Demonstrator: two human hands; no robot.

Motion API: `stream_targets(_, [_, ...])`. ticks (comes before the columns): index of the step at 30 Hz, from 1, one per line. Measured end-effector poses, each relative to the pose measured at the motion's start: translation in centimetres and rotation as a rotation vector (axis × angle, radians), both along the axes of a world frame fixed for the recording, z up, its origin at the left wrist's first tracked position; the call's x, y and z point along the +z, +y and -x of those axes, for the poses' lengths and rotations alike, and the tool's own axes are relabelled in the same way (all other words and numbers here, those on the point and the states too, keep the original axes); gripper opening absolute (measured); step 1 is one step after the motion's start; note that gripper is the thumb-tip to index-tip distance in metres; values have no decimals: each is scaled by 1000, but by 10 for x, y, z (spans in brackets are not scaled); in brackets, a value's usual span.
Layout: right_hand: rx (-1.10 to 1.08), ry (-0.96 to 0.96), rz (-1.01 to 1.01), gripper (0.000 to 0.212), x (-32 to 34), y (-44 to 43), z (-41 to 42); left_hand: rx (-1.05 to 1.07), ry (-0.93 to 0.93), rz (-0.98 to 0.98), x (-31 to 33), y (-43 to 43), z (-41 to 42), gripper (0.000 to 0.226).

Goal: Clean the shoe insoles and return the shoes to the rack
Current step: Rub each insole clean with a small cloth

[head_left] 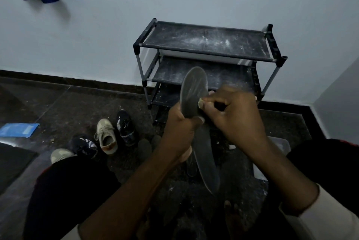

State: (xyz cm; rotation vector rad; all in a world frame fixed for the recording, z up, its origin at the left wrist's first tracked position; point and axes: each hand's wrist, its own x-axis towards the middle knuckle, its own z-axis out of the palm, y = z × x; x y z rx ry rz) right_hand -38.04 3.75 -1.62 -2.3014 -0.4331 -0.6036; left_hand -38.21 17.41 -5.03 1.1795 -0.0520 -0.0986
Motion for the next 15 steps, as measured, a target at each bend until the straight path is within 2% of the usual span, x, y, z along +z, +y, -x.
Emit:
stream_targets(5, [-107, -1, -87, 6, 10, -10, -9, 15, 31, -48, -5, -3, 1, 45])
stream_targets(10, [-21, 26, -34, 6, 3, -1, 1, 13, -12, -21, -6, -1, -2, 46])
stream_targets(15, [-96, 6, -129, 6, 13, -14, -12, -12, -2, -44, -7, -7, 1, 48])
